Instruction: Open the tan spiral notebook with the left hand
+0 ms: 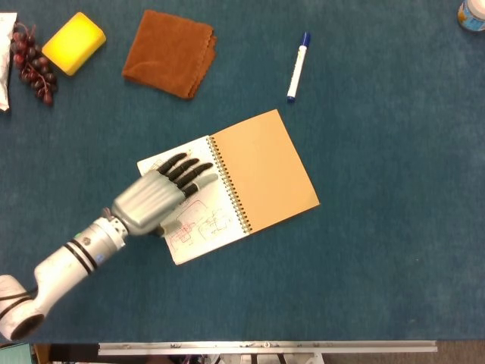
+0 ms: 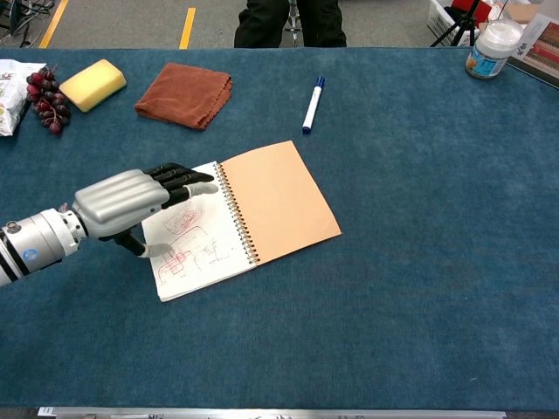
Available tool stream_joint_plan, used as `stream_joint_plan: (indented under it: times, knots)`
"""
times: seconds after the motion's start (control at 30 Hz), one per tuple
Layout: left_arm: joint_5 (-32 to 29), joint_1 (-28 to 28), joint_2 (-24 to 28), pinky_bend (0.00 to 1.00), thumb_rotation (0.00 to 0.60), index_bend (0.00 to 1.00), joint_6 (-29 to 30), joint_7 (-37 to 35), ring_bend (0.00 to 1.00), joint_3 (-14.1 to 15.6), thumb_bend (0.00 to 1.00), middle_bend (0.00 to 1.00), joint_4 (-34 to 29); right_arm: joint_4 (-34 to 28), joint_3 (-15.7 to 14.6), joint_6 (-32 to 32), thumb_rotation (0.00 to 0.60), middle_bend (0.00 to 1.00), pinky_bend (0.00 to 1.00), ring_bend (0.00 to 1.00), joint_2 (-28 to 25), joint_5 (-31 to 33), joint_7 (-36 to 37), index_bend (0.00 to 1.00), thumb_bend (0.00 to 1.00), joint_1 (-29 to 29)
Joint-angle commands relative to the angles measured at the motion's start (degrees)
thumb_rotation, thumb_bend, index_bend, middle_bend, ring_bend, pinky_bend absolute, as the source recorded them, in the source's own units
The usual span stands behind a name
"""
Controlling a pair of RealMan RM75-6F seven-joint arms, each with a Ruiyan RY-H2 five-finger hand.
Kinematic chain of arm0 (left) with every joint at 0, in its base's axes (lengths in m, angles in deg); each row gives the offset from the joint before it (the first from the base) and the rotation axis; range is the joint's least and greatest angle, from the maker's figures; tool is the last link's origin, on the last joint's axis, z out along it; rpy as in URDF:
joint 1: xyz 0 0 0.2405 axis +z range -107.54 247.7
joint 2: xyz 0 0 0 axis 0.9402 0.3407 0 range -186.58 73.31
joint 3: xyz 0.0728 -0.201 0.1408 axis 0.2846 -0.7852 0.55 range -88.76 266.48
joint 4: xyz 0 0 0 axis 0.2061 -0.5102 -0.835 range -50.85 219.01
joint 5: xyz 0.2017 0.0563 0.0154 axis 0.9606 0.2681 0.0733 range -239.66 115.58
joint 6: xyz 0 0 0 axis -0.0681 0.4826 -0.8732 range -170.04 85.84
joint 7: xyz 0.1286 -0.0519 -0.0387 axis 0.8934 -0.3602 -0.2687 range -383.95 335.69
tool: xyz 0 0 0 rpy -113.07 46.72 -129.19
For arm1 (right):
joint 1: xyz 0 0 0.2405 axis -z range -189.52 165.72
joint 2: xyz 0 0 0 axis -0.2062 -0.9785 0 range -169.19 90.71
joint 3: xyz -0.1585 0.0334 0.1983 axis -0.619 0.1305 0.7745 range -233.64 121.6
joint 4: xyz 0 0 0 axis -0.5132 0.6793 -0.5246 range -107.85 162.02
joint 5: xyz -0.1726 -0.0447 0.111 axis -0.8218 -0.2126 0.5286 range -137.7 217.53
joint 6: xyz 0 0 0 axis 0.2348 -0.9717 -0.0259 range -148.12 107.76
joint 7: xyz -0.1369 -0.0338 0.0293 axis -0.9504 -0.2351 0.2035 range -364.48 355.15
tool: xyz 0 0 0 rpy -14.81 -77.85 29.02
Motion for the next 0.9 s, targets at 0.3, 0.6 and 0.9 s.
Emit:
stream_joint_plan:
  times: [0.3, 0.6, 0.9]
  knots:
    - [-7.38, 4.63, 7.77, 0.0, 0.6, 0.0, 6.3, 0.08, 0.0, -3.37, 0.25, 0.0, -7.31, 0.29, 0.46, 0.37, 0.6, 0.46, 0.46, 0.43, 0.58, 1.1, -1.34, 0.6, 0.23, -0.14]
    - [-17.71, 10.85, 9.69, 0.0, 0.6, 0.0, 11.56, 1.02, 0.0, -7.1, 0.25, 0.0, -8.76, -1.86, 1.33, 0.11, 0.6, 0.43, 0.47, 0.38, -0.01, 4.08, -7.03, 0.56, 0.23, 0.34]
    - [-24.74, 19.95, 10.43, 0.0, 0.6, 0.0, 20.53, 3.2, 0.0, -7.75, 0.25, 0.0, -11.05, -4.3, 1.81, -0.62, 0.6, 0.39, 0.42, 0.34, -0.32, 5.15, -10.75, 0.52, 0.25, 0.51]
